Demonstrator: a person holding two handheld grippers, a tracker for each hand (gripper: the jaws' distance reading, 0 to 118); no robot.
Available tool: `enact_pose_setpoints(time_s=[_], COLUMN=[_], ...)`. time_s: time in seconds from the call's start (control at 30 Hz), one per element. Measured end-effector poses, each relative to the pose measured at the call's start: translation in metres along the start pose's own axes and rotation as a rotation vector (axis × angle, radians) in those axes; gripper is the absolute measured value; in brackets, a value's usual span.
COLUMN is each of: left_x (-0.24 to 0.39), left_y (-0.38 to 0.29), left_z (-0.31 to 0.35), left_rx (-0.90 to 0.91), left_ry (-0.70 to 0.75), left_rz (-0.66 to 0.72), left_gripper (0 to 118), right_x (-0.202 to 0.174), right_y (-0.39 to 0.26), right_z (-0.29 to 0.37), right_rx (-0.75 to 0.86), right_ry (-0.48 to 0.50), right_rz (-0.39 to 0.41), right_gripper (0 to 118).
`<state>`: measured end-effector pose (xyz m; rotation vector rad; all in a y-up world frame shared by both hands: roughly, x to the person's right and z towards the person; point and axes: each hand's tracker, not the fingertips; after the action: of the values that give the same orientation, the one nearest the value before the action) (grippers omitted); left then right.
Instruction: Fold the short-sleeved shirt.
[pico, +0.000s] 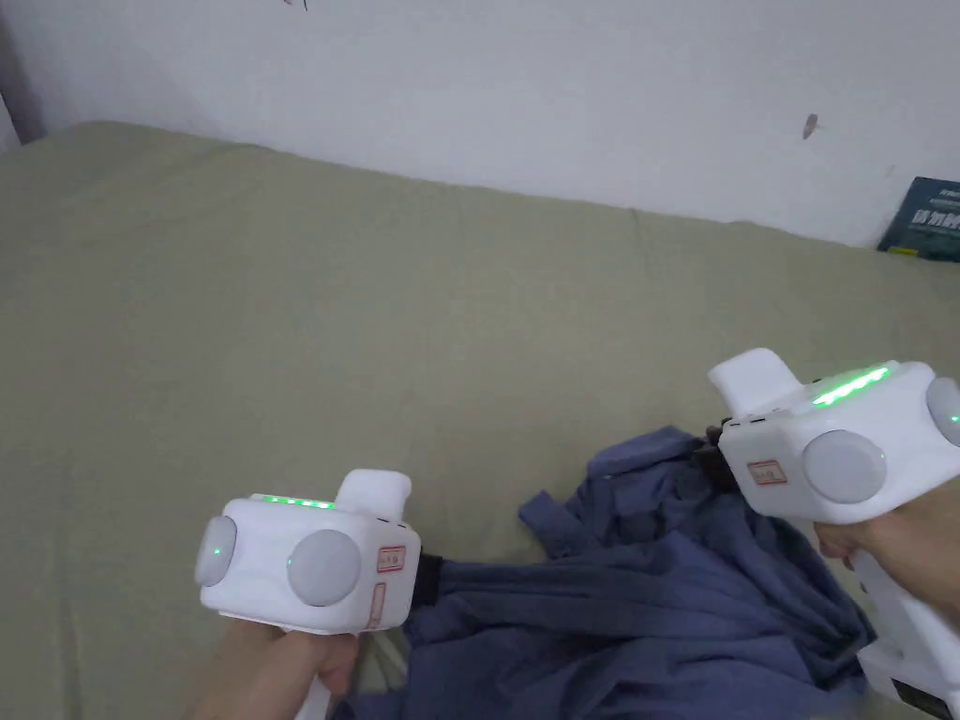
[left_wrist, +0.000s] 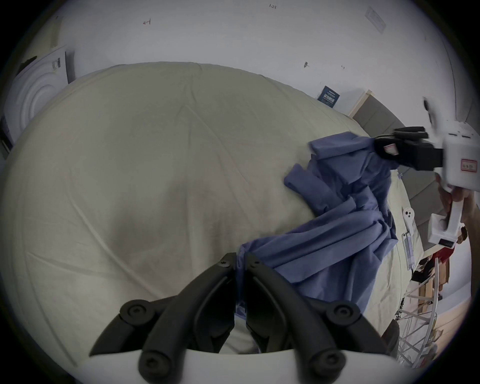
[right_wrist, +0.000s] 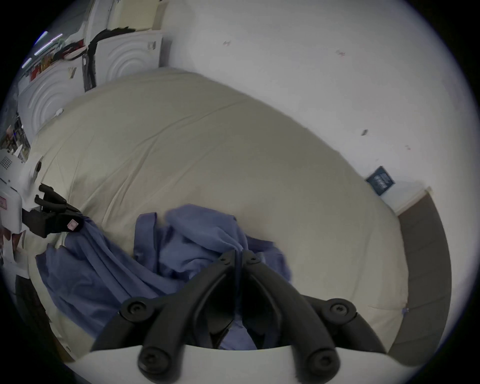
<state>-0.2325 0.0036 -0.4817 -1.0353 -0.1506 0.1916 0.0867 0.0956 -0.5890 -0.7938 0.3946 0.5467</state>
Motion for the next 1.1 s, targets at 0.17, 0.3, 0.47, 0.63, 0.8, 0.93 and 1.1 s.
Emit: enact_pose_setpoints(time_s=[0.17, 0.3, 0.47, 0.63, 0.8, 0.93, 1.1], left_x=[0.008, 0.005, 0.018, 0.03, 0.049, 0.062, 0.072], left_y=[0.008, 0.029, 0.048, 0.068, 0.088, 0.106, 0.115], left_z=[0.066, 0.126, 0.219, 0.295, 0.36, 0.417, 0.433], left_rx=[0.1, 0.213, 0.358, 0.489, 0.599, 0.674, 0.672], left_ry=[0.078, 0.156, 0.206, 0.238, 0.319, 0.306, 0.359], left_rz=[-0.033, -0.063, -0.092, -0.112, -0.126, -0.135, -0.146], left_gripper=[4, 4, 4, 4, 4, 4, 4], right_x=[0.048, 0.077, 0.098, 0.113, 0.116, 0.115, 0.113], right_y=[-0.007, -0.019, -0.033, -0.033, -0.02, -0.013, 0.001], right_z=[0.089, 0.168, 0.248, 0.318, 0.38, 0.428, 0.437], right_rx=[0.083, 0.162, 0.254, 0.36, 0.455, 0.52, 0.506], right_ry=[-0.104, -0.169, -0.264, -0.291, -0.389, -0.336, -0.43], right_rz=[-0.055, -0.098, -0.126, -0.201, -0.209, -0.249, -0.201], right_gripper=[5, 4, 4, 4, 5, 4, 5])
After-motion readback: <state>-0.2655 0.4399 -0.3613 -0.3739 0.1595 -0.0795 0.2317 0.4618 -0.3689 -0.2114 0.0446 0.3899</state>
